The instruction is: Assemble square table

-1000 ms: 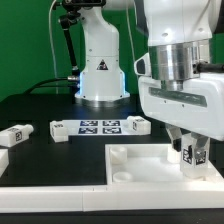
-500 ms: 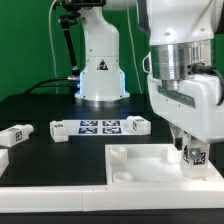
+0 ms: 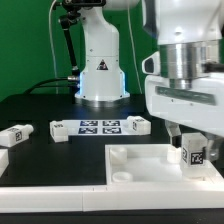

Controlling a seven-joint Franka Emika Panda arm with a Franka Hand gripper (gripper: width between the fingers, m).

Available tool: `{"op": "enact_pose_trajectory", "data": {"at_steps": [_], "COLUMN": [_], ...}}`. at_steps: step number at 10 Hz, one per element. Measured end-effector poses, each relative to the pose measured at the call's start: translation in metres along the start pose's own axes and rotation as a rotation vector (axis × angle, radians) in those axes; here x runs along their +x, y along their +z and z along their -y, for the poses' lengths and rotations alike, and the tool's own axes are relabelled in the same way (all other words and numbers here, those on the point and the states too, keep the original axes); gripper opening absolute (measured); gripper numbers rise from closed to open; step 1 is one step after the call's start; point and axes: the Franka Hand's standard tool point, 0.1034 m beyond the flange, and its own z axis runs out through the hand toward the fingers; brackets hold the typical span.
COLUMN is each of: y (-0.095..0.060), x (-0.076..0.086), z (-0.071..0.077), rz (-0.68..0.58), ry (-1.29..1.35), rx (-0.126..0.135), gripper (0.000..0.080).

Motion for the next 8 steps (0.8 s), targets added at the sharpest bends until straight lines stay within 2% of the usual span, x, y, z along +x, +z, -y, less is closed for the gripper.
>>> {"op": "enact_pose_trajectory", "data": {"at_steps": [3,4,5,6,8], "y": [0.0,-0.002,-0.005,-0.007,-0.006], "x": [0.003,0.001,0.0,-0.003,-0.005], "z": [-0.001,0.001,0.005,0.009,0.008], "rz": [-0.002,-0.023,-0.03,-0.037,-0.041], "ry": [-0.2,-0.436,-0.639,-0.771,-0.747], "rx": [-0.002,-0.017,-0.018,-0.008,-0.002], "gripper": [0.0648,0.0648,0.0648,0.0648,0.0621]}}
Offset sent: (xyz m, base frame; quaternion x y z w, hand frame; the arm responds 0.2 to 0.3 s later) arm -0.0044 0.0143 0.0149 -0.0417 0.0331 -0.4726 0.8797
